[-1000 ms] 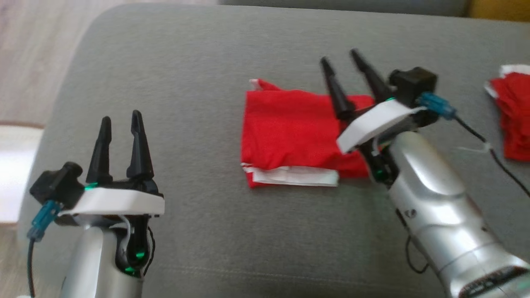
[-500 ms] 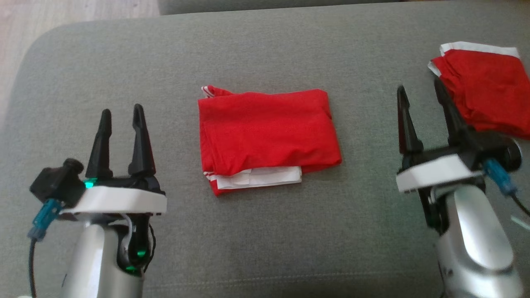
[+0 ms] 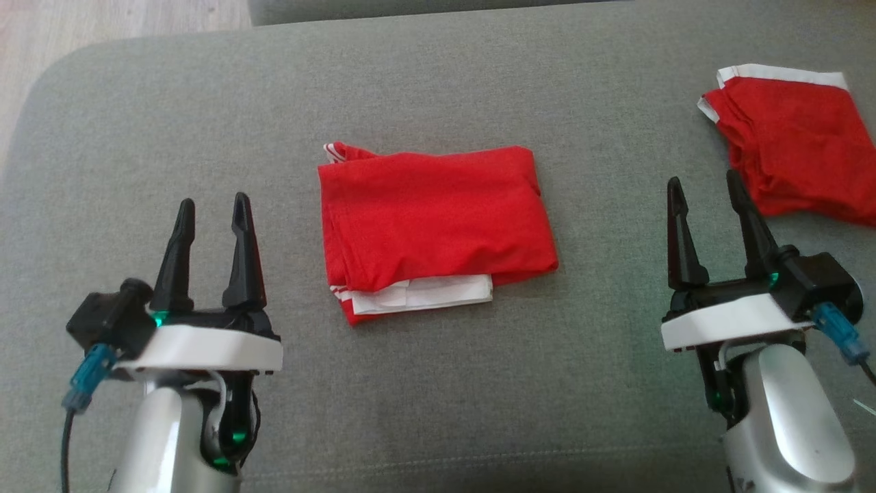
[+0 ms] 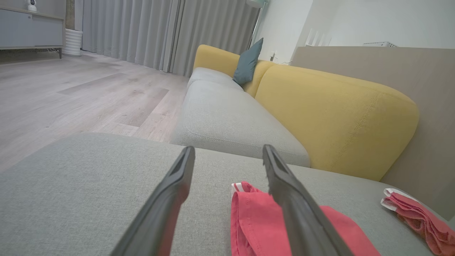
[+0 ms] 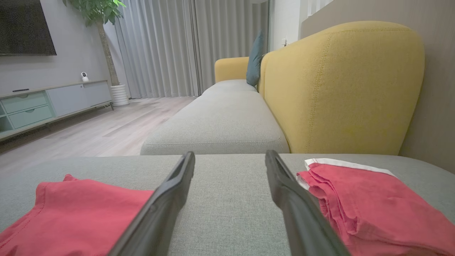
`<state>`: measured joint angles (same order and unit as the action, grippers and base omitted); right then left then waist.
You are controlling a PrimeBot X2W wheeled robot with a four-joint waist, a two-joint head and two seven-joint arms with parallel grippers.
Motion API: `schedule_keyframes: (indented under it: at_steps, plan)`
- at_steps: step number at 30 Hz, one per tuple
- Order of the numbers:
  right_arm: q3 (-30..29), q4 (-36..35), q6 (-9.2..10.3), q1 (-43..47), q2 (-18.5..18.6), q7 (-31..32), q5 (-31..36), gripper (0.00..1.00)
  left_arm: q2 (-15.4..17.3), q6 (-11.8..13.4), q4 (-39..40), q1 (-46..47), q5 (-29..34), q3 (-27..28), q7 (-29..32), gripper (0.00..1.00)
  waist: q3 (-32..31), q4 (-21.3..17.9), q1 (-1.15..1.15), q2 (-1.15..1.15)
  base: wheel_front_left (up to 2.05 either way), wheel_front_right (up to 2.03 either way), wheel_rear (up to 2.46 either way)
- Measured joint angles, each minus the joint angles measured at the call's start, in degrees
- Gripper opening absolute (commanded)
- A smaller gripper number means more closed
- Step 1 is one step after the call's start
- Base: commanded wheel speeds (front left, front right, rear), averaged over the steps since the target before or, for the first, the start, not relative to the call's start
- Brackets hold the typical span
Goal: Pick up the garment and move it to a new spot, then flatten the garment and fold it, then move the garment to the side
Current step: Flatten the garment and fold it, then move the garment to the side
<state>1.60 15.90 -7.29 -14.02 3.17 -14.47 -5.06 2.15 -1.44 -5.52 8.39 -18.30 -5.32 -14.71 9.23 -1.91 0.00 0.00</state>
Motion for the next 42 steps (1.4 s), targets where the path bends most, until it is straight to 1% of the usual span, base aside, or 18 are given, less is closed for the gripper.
schedule_keyframes:
  at_steps: [8, 12, 17, 20, 22, 31, 37, 38, 39, 42]
  plan:
    - [-0.07, 0.12, 0.0, 0.35, -0.02, 0.0, 0.03, 1.0, 0.02, 0.0, 0.31, 0.01, -0.01, -1.01, 0.0, 1.0, 0.03, 0.89, 0.0, 0.0, 0.0, 0.0, 0.0]
    - [0.19, 1.6, 0.0, 0.32, -0.02, 0.0, -0.05, 1.0, 0.03, -0.07, 0.26, 0.08, -0.03, -1.65, 0.0, 1.0, 0.93, 1.88, 0.0, 0.0, 0.0, 0.0, 0.0]
    - [4.16, 6.08, 0.0, -1.21, -0.01, 0.66, -5.28, 1.0, 0.03, -0.09, -0.14, 0.34, -0.53, -2.24, 0.0, 1.0, 2.78, 3.65, 0.0, 0.0, 0.0, 0.0, 0.0]
    - [6.9, 8.77, 0.0, -3.86, -0.02, 2.58, -7.47, 1.0, 0.02, -0.11, -0.3, 1.17, -0.94, -2.99, 0.0, 1.0, 4.05, 4.93, 0.0, 0.0, 0.0, 0.0, 0.0]
    - [7.61, 10.77, 0.0, -5.73, -0.01, 3.74, -8.66, 1.0, 0.01, -0.14, -0.33, 2.08, -1.11, -3.19, 0.0, 1.0, 4.92, 5.87, 0.01, 0.0, 0.0, 0.0, 0.0]
    - [8.03, 21.91, 0.0, -11.68, 0.07, 7.7, -9.15, 1.0, 0.01, -0.14, -0.59, 3.97, -1.69, -3.61, 0.0, 1.0, 8.43, 10.03, 0.01, 0.0, 0.0, 0.0, 0.0]
    - [8.49, 25.17, 0.0, -15.99, 0.38, 7.78, -7.99, 1.0, 0.01, -0.14, -0.66, 4.81, -1.7, -3.52, 0.0, 1.0, 9.95, 11.12, 0.01, 0.0, 0.0, 0.0, 0.0]
    - [8.73, 25.47, 0.0, -16.28, 0.43, 7.77, -7.99, 0.78, 0.01, -0.14, -0.66, 5.02, -1.7, -3.49, 0.0, 1.0, 10.03, 11.07, 0.01, 0.0, 0.0, 0.0, 0.0]
    - [8.92, 25.71, 0.0, -16.51, 0.45, 7.76, -7.95, 0.0, 0.01, -0.14, -0.66, 5.1, -1.7, -3.38, 0.01, 1.0, 10.08, 10.95, 0.0, 0.0, 0.0, 0.0, 0.0]
    - [9.17, 26.7, 0.0, -17.27, 0.41, 7.25, -6.19, 0.0, 0.0, -0.15, -0.68, 5.1, -1.7, -3.13, 0.0, 1.0, 10.11, 10.17, 0.0, 0.0, 0.0, 0.0, 0.0]
